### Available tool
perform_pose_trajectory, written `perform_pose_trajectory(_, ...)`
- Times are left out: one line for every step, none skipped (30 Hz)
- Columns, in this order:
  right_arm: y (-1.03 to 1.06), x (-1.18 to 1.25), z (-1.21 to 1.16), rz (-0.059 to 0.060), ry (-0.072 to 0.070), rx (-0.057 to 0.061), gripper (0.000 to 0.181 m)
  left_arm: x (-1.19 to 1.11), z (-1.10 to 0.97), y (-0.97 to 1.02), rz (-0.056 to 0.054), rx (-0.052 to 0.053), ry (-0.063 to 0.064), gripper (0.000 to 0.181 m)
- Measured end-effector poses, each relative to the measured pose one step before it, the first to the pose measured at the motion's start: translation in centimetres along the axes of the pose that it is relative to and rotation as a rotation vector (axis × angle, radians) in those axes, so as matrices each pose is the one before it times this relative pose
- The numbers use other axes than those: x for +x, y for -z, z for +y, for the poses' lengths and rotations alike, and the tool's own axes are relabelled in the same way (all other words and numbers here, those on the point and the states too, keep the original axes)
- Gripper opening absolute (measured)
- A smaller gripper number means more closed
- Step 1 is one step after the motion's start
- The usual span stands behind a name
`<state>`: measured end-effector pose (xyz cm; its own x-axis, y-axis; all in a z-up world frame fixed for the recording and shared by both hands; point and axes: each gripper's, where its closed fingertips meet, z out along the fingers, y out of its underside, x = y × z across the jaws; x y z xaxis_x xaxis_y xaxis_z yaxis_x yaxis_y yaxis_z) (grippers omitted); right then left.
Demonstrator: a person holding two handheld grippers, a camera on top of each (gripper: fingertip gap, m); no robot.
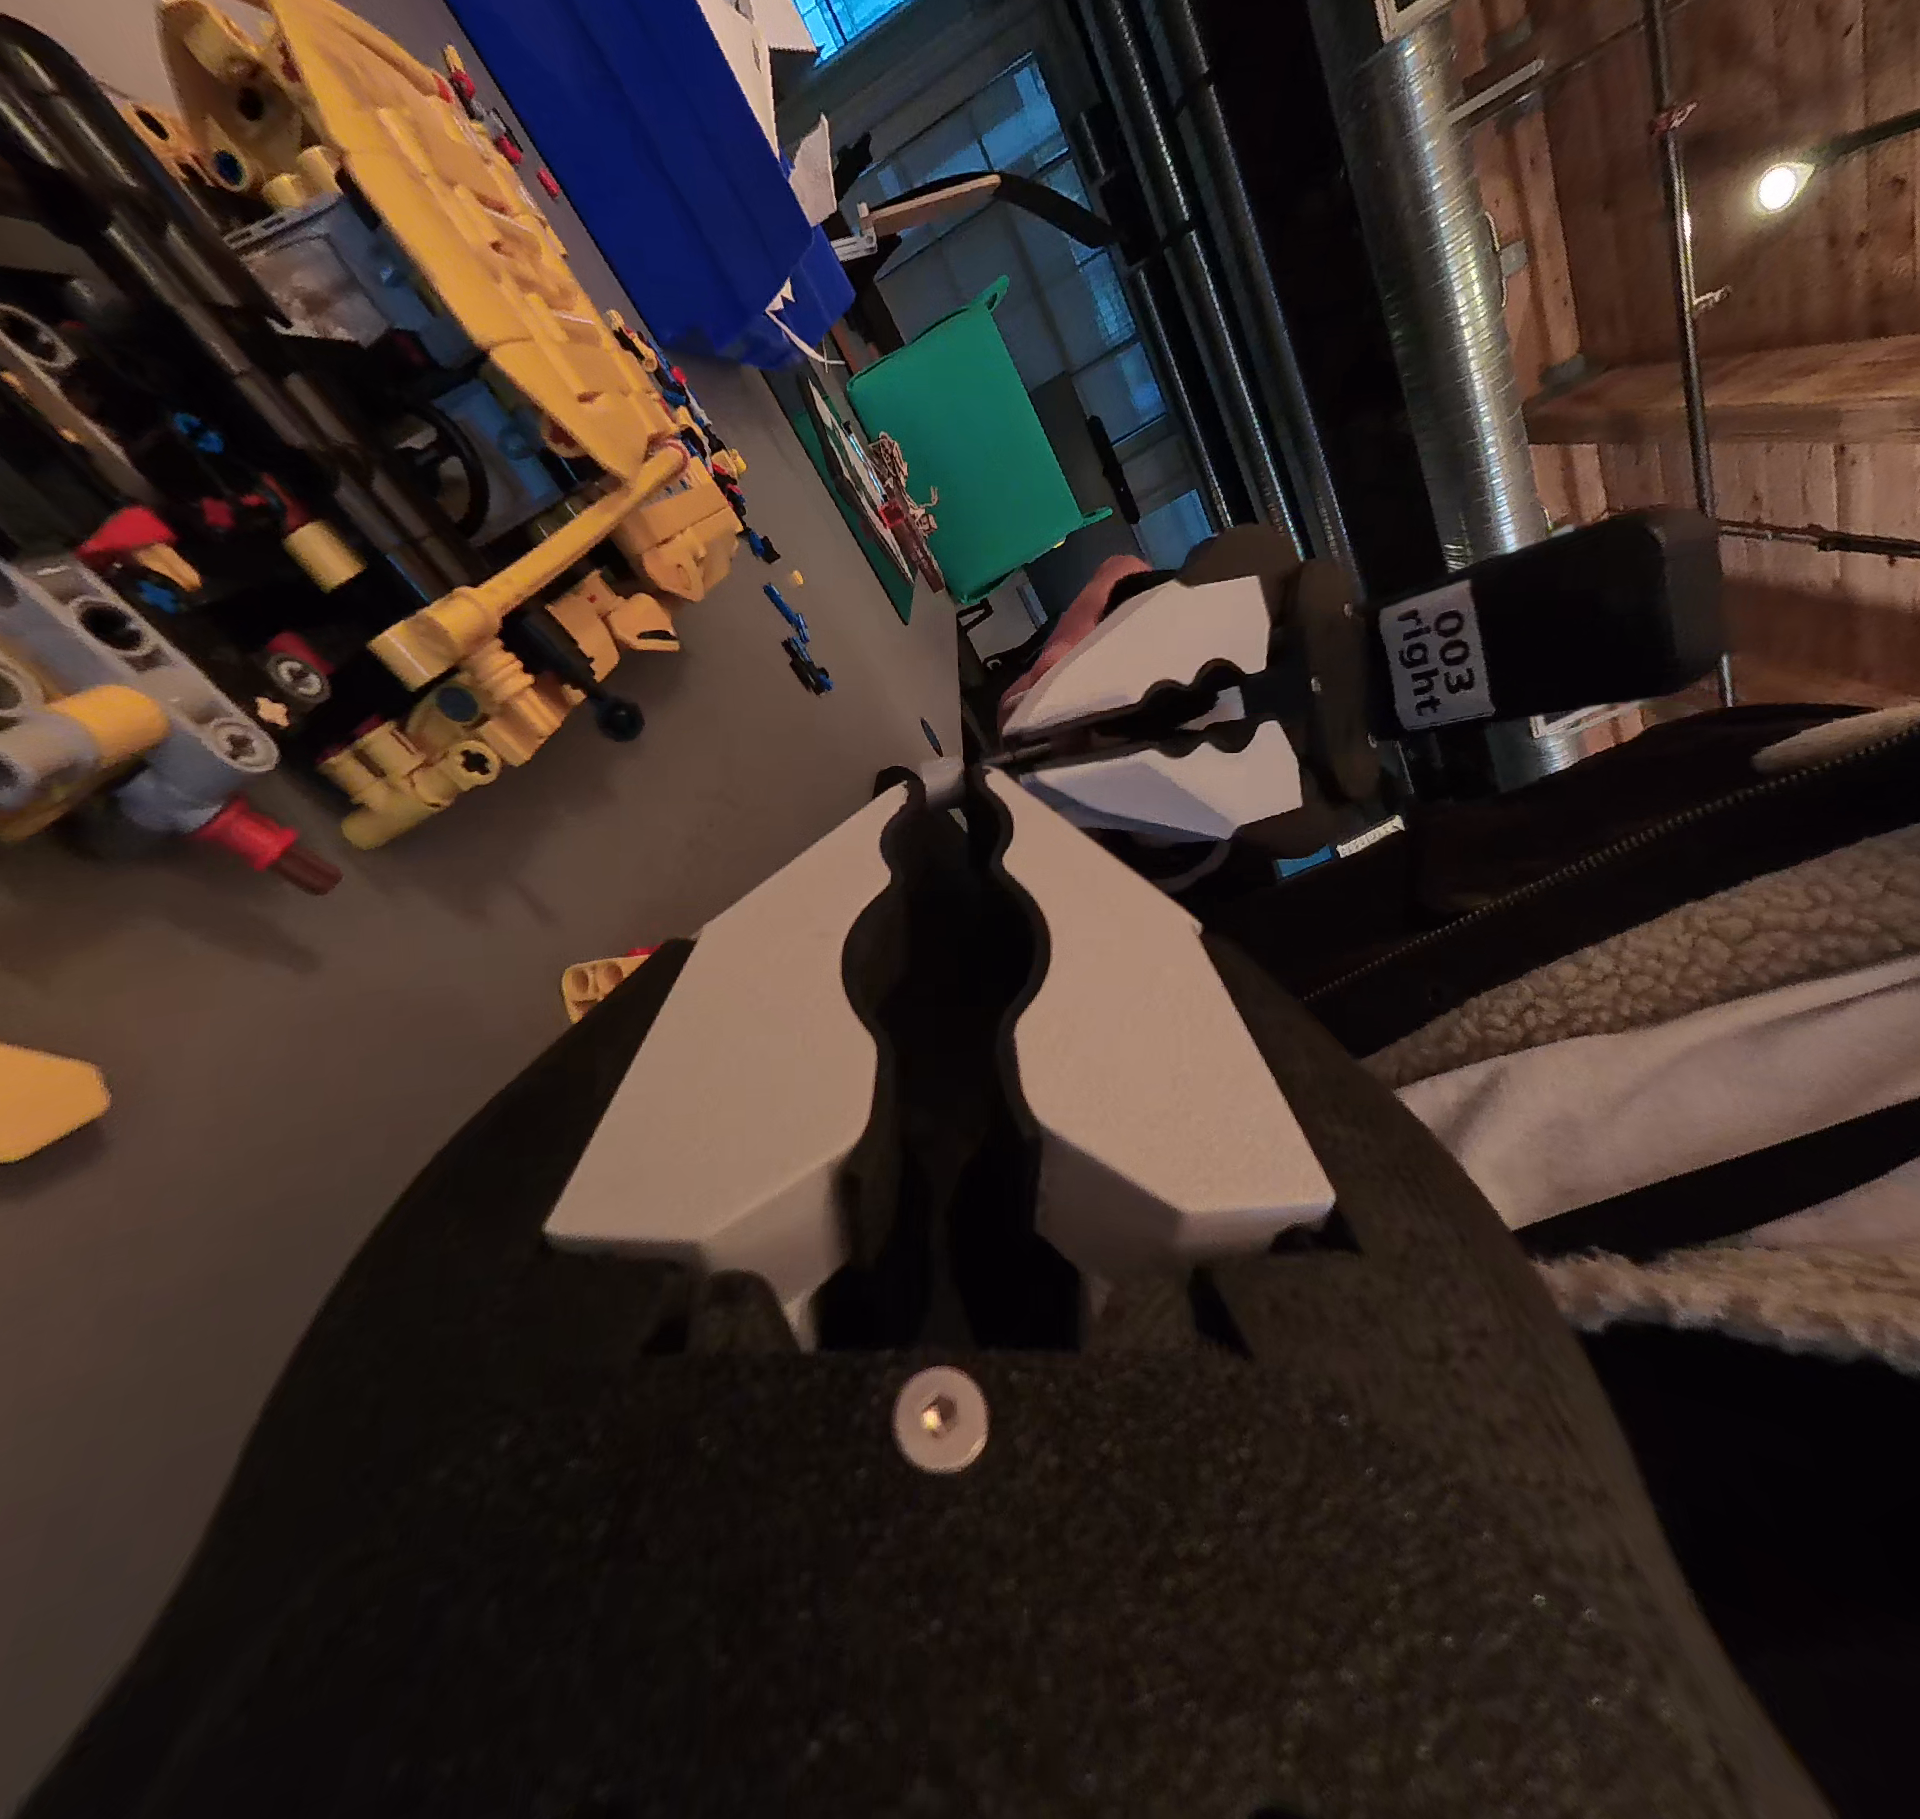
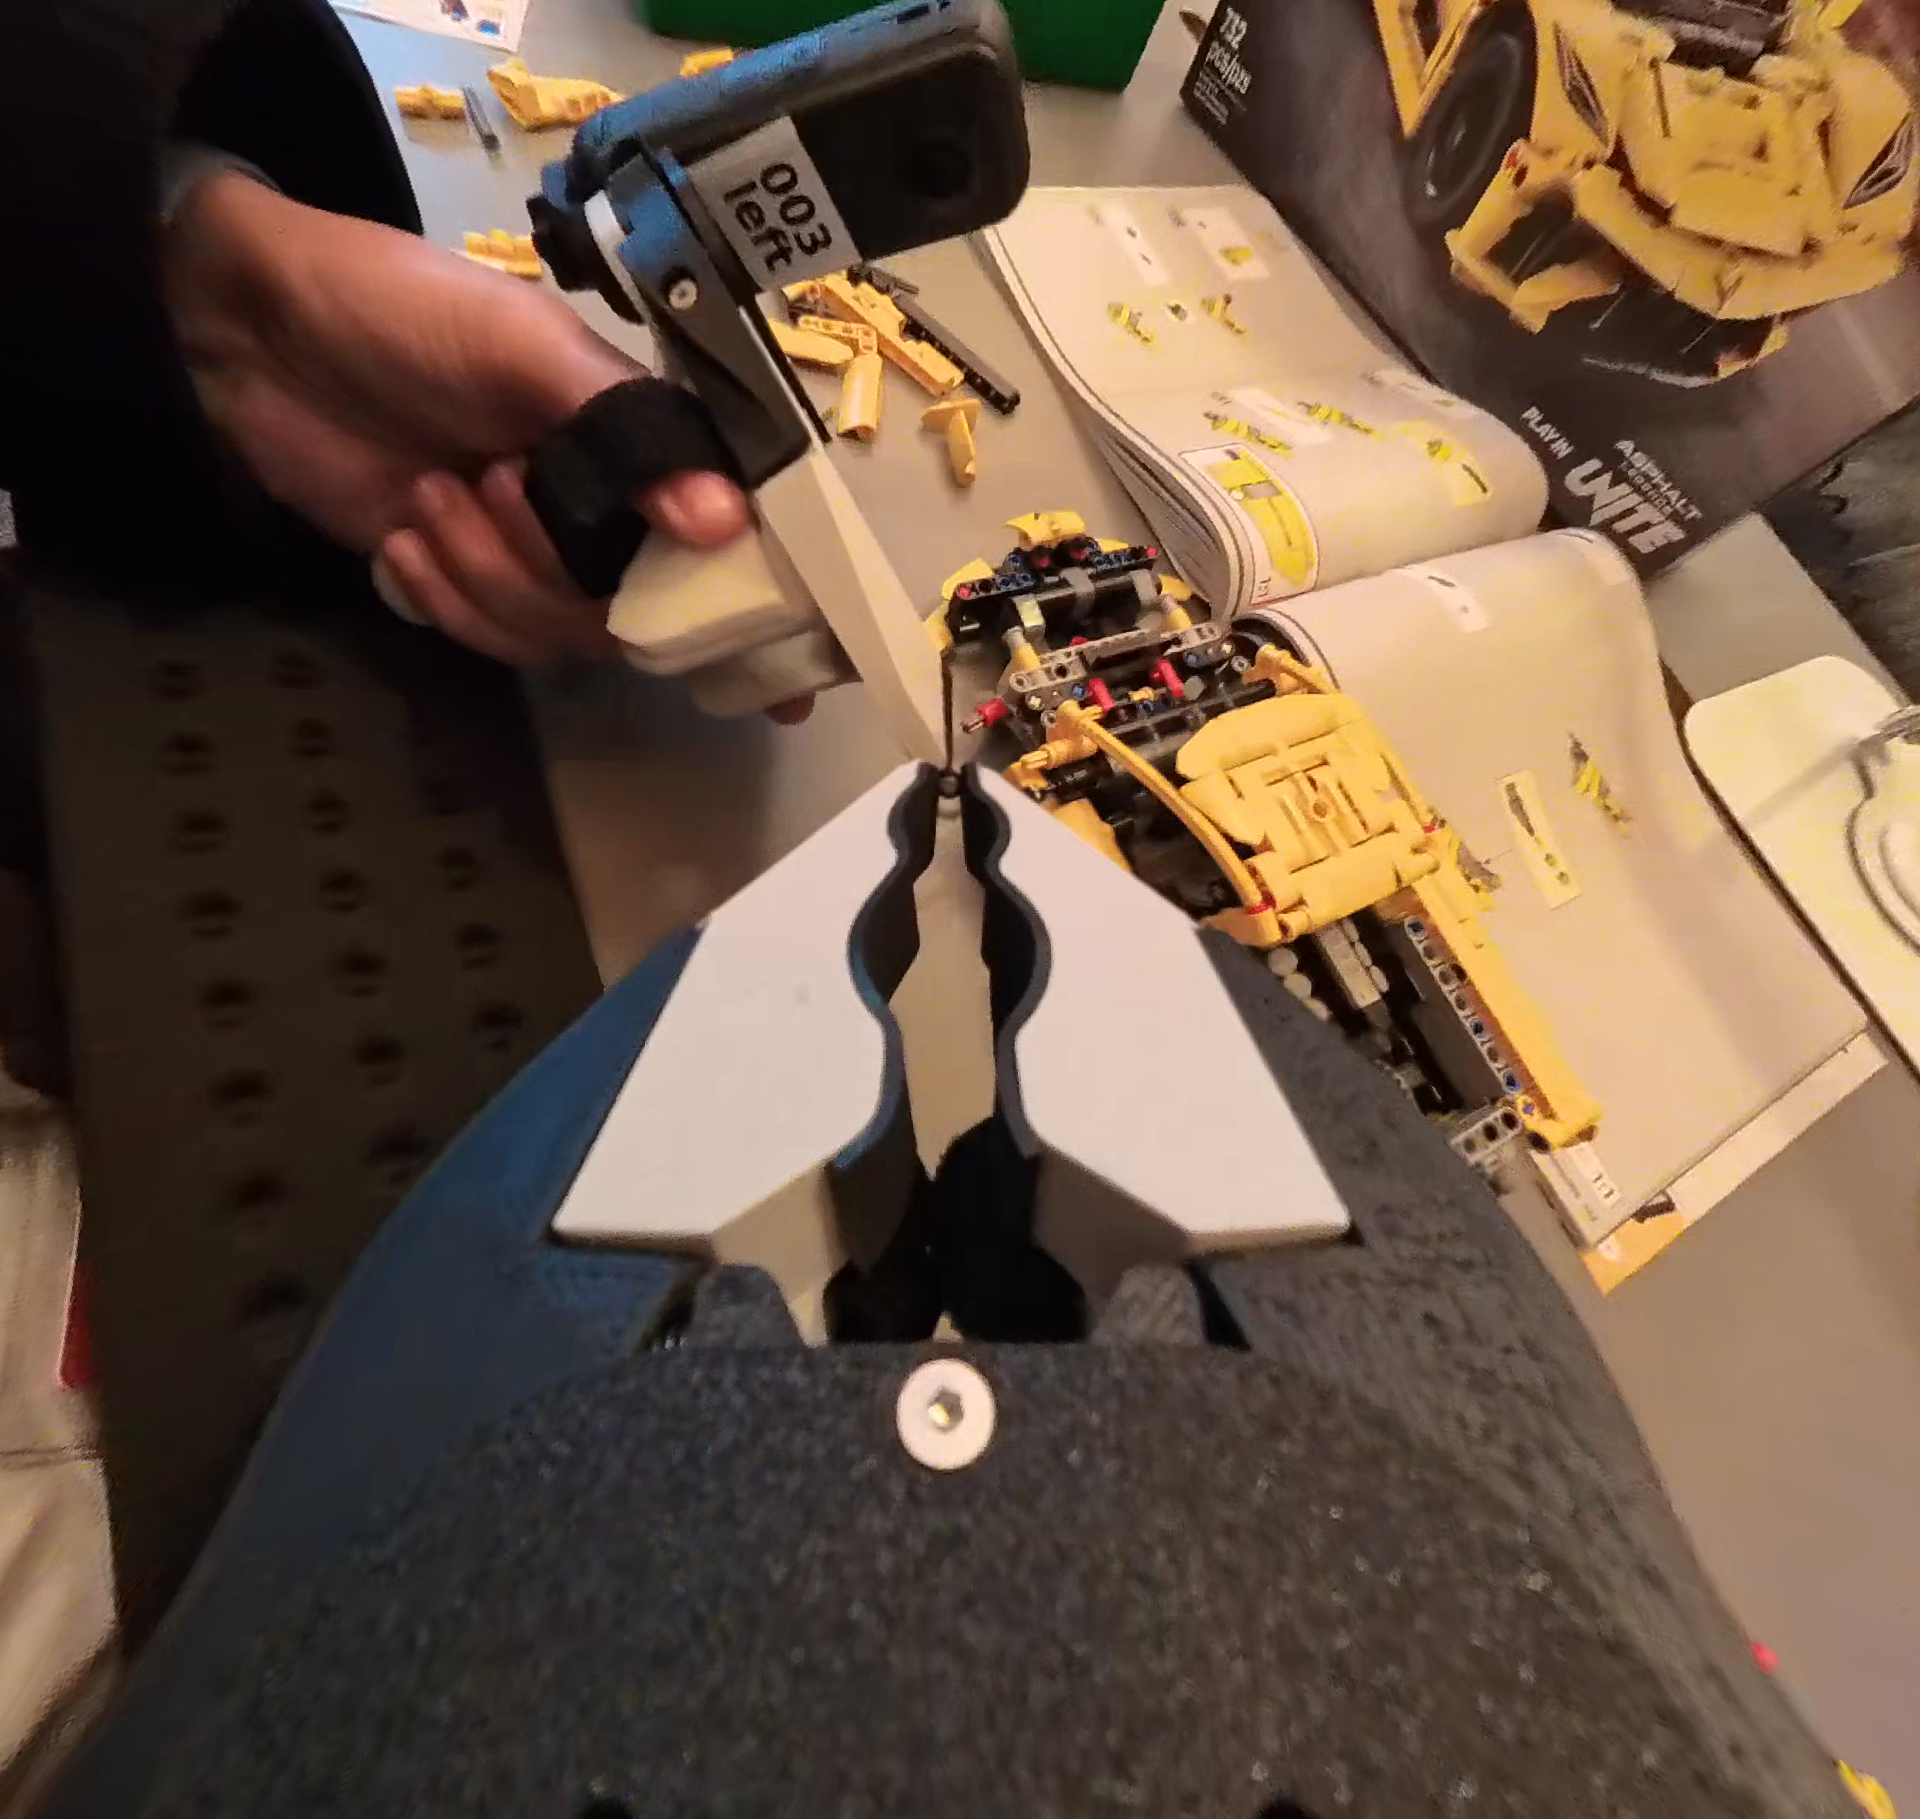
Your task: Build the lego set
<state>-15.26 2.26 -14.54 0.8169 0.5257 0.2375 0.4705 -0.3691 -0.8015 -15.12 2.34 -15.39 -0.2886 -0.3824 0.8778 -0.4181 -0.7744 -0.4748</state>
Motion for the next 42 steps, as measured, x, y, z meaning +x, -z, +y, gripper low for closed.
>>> perform_pose_trajectory(0.005, -0.105, 0.070, -0.0062, -0.0024, 0.0009, 0.004, 0.005, 0.008, -0.010, -0.0001, -0.0007, -0.0005, 0.007)
perform_pose_trajectory(-0.080, -0.029, 0.223, 0.0002, 0.0020, -0.0157, 0.004, 0.023, 0.054, -0.035, -0.0013, -0.0035, -0.0036, 0.007)
perform_pose_trajectory(-0.111, 0.080, 0.247, 0.0103, 0.0132, -0.0181, 0.004, -0.089, 0.091, -0.062, -0.0088, -0.0055, -0.0052, 0.008)
perform_pose_trajectory(-0.102, -0.004, 0.099, 0.0072, 0.0128, -0.0097, 0.004, -0.145, 0.033, -0.026, -0.0131, -0.0027, -0.0053, 0.007)
perform_pose_trajectory(-0.086, -0.028, 0.117, 0.0028, 0.0088, -0.0128, 0.004, -0.140, 0.037, 0.000, -0.0102, -0.0026, -0.0028, 0.007)
perform_pose_trajectory(-0.046, -0.017, 0.055, 0.0044, 0.0110, -0.0129, 0.004, -0.081, 0.030, 0.000, -0.0063, -0.0014, -0.0013, 0.007)
perform_pose_trajectory(-0.006, -0.001, -0.017, 0.0084, 0.0157, -0.0092, 0.004, -0.019, -0.003, 0.003, -0.0039, 0.0010, -0.0041, 0.007)
perform_pose_trajectory(-0.030, -0.001, 0.008, 0.0103, 0.0206, -0.0123, 0.004, -0.007, -0.017, 0.023, -0.0040, 0.0013, -0.0048, 0.007)
perform_pose_trajectory(-0.075, -0.017, 0.060, 0.0127, 0.0251, -0.0180, 0.004, -0.065, 0.007, 0.007, -0.0061, 0.0001, -0.0028, 0.007)
perform_pose_trajectory(-0.059, -0.029, 0.002, 0.0114, 0.0215, -0.0127, 0.004, -0.063, 0.024, -0.001, -0.0065, 0.0004, -0.0050, 0.007)
perform_pose_trajectory(-0.031, -0.038, -0.007, 0.0017, 0.0058, -0.0081, 0.004, -0.021, 0.015, 0.025, -0.0055, -0.0014, -0.0084, 0.007)
perform_pose_trajectory(0.038, -0.003, -0.048, -0.0031, -0.0055, 0.0011, 0.004, 0.045, -0.022, 0.036, -0.0018, 0.0020, -0.0087, 0.007)
perform_pose_trajectory(0.045, -0.034, 0.021, -0.0088, -0.0103, 0.0004, 0.004, 0.053, 0.017, -0.005, -0.0010, -0.0003, -0.0083, 0.007)
perform_pose_trajectory(0.031, -0.002, 0.031, -0.0044, -0.0069, 0.0012, 0.004, 0.026, 0.042, -0.029, -0.0030, -0.0021, -0.0083, 0.007)
perform_pose_trajectory(-0.013, 0.004, 0.066, 0.0012, -0.0013, 0.0028, 0.004, -0.008, -0.016, -0.012, -0.0065, 0.0007, -0.0097, 0.007)
perform_pose_trajectory(-0.004, -0.018, 0.043, 0.0021, 0.0019, 0.0012, 0.004, -0.031, 0.022, -0.013, -0.0054, -0.0009, -0.0066, 0.007)
perform_pose_trajectory(0.020, -0.030, -0.018, 0.0039, 0.0027, 0.0016, 0.004, 0.018, 0.028, 0.000, 0.0038, -0.0013, 0.0043, 0.007)
perform_pose_trajectory(-0.014, -0.024, 0.008, 0.0022, 0.0031, -0.0003, 0.004, 0.017, -0.042, 0.042, 0.0085, 0.0022, 0.0105, 0.007)
perform_pose_trajectory(-0.013, 0.029, 0.043, 0.0028, 0.0072, -0.0037, 0.004, 0.002, -0.048, 0.054, 0.0075, 0.0044, 0.0127, 0.007)
perform_pose_trajectory(0.045, 0.081, -0.112, 0.0051, 0.0010, 0.0086, 0.004, 0.068, -0.071, 0.031, 0.0092, 0.0050, 0.0064, 0.007)
perform_pose_trajectory(-0.026, 0.056, -0.039, 0.0037, -0.0012, 0.0029, 0.003, 0.081, -0.157, 0.083, 0.0085, 0.0087, 0.0057, 0.007)
perform_pose_trajectory(-0.150, -0.042, 0.242, 0.0018, 0.0069, -0.0195, 0.004, -0.152, 0.006, 0.002, -0.0131, 0.0008, -0.0052, 0.007)
perform_pose_trajectory(-0.135, -0.032, 0.170, 0.0108, 0.0152, -0.0164, 0.003, -0.258, 0.166, -0.088, -0.0368, -0.0112, -0.0349, 0.007)
perform_pose_trajectory(-0.029, -0.012, 0.004, 0.0157, 0.0160, 0.0001, 0.004, -0.078, 0.030, -0.037, -0.0256, -0.0052, -0.0339, 0.007)
perform_pose_trajectory(-0.015, -0.050, 0.066, 0.0000, -0.0041, -0.0023, 0.003, -0.048, 0.040, -0.019, -0.0104, -0.0027, -0.0128, 0.006)
perform_pose_trajectory(0.026, 0.001, -0.006, -0.0039, -0.0127, 0.0080, 0.003, 0.011, 0.046, -0.037, -0.0049, -0.0023, -0.0083, 0.006)
perform_pose_trajectory(0.006, -0.004, 0.025, -0.0025, -0.0075, 0.0099, 0.003, 0.026, -0.006, 0.000, -0.0021, 0.0001, -0.0059, 0.006)
perform_pose_trajectory(-0.061, -0.046, 0.131, -0.0069, -0.0143, -0.0016, 0.003, -0.073, 0.075, -0.053, -0.0127, -0.0056, -0.0129, 0.006)
perform_pose_trajectory(-0.092, -0.050, 0.070, -0.0014, -0.0122, -0.0028, 0.004, -0.125, 0.127, -0.082, -0.0218, -0.0105, -0.0256, 0.006)
perform_pose_trajectory(-0.031, -0.019, 0.015, 0.0015, -0.0012, 0.0073, 0.004, -0.054, 0.046, -0.018, -0.0127, -0.0056, -0.0187, 0.006)
perform_pose_trajectory(-0.013, -0.052, 0.093, -0.0131, -0.0116, 0.0063, 0.004, -0.024, 0.065, -0.026, 0.0007, -0.0046, 0.0013, 0.006)
perform_pose_trajectory(0.016, 0.064, -0.018, -0.0176, -0.0351, 0.0144, 0.004, 0.000, -0.009, 0.006, 0.0077, 0.0013, 0.0101, 0.006)
perform_pose_trajectory(0.047, 0.123, -0.192, -0.0220, -0.0634, 0.0302, 0.004, 0.100, -0.210, 0.079, 0.0131, 0.0132, 0.0093, 0.006)
perform_pose_trajectory(-0.143, -0.078, 0.156, -0.0136, -0.0329, -0.0051, 0.004, -0.066, 0.033, 0.023, -0.0028, -0.0013, 0.0019, 0.006)
perform_pose_trajectory(-0.166, -0.038, 0.230, 0.0187, 0.0345, -0.0173, 0.003, -0.254, 0.187, -0.081, -0.0194, -0.0119, -0.0048, 0.006)
perform_pose_trajectory(-0.002, 0.033, -0.129, 0.0129, 0.0135, 0.0096, 0.004, -0.043, -0.036, 0.011, 0.0022, 0.0016, 0.0064, 0.006)
perform_pose_trajectory(0.118, 0.033, -0.234, -0.0213, -0.0429, 0.0294, 0.004, 0.148, -0.201, 0.135, 0.0271, 0.0129, 0.0230, 0.006)
perform_pose_trajectory(0.104, 0.043, -0.064, -0.0306, -0.0533, 0.0224, 0.004, 0.167, -0.181, 0.093, 0.0305, 0.0132, 0.0310, 0.006)
perform_pose_trajectory(-0.083, 0.058, 0.256, -0.0075, -0.0150, -0.0024, 0.003, -0.097, 0.046, -0.078, -0.0031, -0.0005, 0.0069, 0.006)
perform_pose_trajectory(-0.153, 0.019, 0.192, 0.0093, 0.0117, -0.0092, 0.003, -0.257, 0.168, -0.119, -0.0326, -0.0136, -0.0266, 0.007)
perform_pose_trajectory(0.003, -0.026, 0.017, 0.0073, 0.0192, -0.0042, 0.004, -0.086, 0.083, -0.033, -0.0128, -0.0060, -0.0130, 0.006)
perform_pose_trajectory(0.249, 0.009, -0.112, -0.0076, -0.0061, 0.0035, 0.004, 0.155, -0.010, -0.045, 0.0166, 0.0011, 0.0092, 0.007)
